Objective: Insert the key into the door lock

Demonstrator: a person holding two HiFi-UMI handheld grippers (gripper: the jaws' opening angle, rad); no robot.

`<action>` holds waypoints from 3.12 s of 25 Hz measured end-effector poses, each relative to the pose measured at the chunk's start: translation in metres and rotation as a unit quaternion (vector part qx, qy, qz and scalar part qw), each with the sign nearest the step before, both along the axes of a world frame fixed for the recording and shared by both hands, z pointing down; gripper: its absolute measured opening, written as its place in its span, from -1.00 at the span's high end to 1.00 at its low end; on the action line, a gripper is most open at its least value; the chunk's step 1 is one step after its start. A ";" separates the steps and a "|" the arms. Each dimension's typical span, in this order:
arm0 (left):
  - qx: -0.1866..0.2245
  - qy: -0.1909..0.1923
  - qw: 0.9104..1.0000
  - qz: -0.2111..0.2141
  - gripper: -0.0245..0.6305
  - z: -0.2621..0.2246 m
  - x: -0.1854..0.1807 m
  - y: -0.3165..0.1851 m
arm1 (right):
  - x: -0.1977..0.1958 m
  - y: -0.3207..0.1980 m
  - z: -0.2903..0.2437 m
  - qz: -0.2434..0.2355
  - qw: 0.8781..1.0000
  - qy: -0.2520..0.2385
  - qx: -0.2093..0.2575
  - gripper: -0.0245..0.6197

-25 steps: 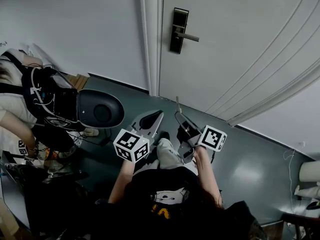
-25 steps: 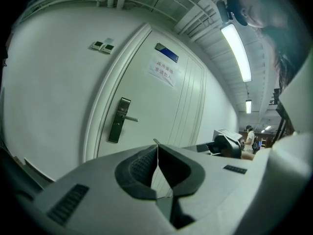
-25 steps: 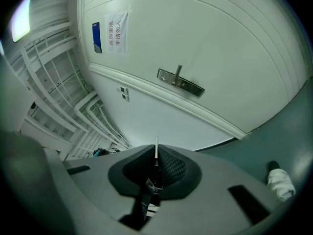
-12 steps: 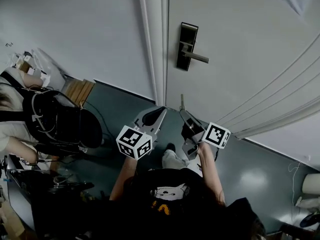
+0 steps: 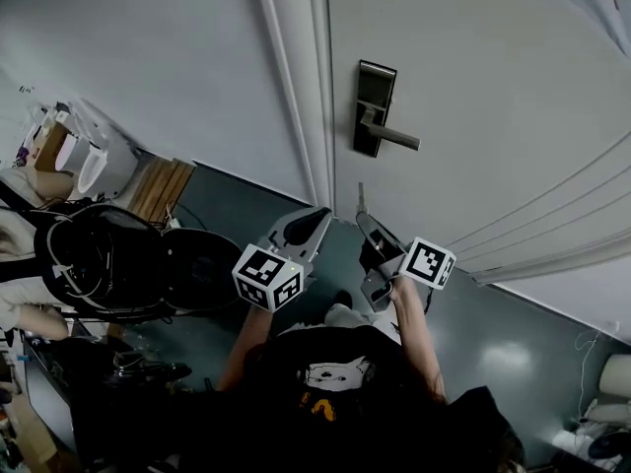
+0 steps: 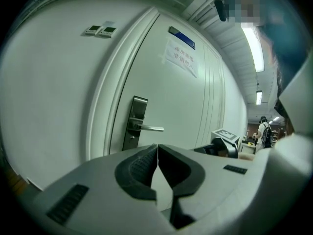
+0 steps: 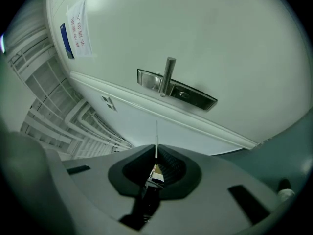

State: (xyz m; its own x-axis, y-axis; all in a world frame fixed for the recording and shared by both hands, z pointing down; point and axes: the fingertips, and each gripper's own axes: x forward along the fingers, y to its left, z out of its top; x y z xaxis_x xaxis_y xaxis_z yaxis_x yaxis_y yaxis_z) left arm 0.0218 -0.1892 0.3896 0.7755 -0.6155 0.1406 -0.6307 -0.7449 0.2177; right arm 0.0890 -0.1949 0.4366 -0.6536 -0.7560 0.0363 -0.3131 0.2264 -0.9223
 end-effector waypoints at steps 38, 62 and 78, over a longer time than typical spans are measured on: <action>0.030 0.007 0.998 0.046 0.90 0.033 0.032 -0.059 | 0.031 -0.109 0.037 0.076 0.995 -0.064 -0.009 0.86; 0.029 -0.004 0.999 0.025 0.90 0.053 0.027 -0.085 | 0.041 -0.168 0.058 0.101 0.978 -0.178 -0.042 0.86; 0.024 -0.002 0.999 0.023 0.90 0.049 0.027 -0.087 | 0.040 -0.174 0.057 0.104 0.954 -0.273 -0.060 0.85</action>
